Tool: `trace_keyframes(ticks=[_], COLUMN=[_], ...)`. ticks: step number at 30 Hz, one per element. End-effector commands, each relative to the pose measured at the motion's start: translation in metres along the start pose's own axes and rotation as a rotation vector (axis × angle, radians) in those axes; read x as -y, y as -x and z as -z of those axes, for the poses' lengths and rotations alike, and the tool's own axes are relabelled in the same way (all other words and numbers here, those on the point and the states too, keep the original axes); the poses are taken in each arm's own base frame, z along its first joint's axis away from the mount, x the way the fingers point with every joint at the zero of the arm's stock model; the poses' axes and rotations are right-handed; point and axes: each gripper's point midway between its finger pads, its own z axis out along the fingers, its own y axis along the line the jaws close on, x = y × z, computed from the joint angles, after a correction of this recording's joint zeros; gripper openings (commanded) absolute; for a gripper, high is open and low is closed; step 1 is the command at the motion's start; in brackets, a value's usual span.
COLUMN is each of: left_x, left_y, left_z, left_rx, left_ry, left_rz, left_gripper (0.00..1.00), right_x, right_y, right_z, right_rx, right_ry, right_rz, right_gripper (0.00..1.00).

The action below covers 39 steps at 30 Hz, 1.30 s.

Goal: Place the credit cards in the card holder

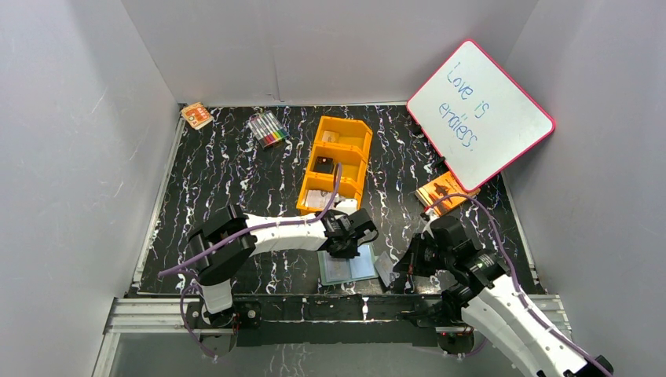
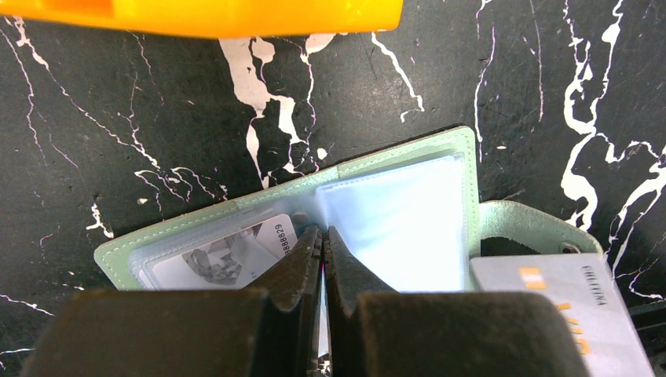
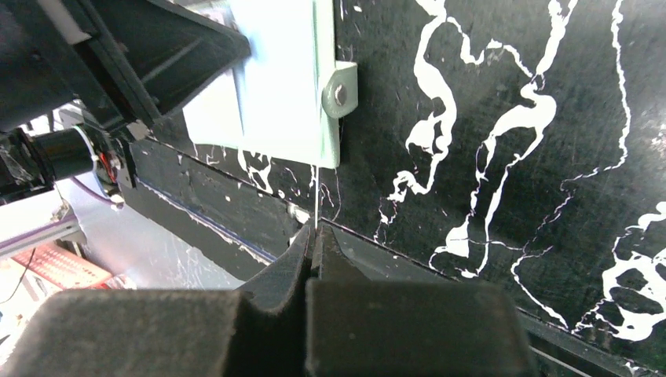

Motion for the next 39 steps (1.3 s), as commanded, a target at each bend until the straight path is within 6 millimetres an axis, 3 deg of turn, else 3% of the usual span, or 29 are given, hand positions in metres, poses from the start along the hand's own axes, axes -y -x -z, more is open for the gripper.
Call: trace_keyframes(ticks=[1, 15, 39], left_x=[-0.046, -0.041, -0.039], left_y=[-0.038, -0.041, -0.042], left_z=[-0.017, -0.015, -0.015], left_rx=[-0.112, -0.117, -0.119], left_ry=[0.148, 0.116, 0.109], left_rz=[-0.049, -0.052, -0.057], left_gripper=[0.0, 0.0, 0.0], right_x=[-0.014, -0.031, -0.002], right_y=[0.025, 0.042, 0.017], right_z=[0.011, 0.002, -0.026], right_rx=[0.131, 0.165, 0.04], right_ry=[0.038, 0.104, 0.03], right_rz=[0.039, 0.069, 0.029], right_gripper=[0.0, 0.0, 0.0])
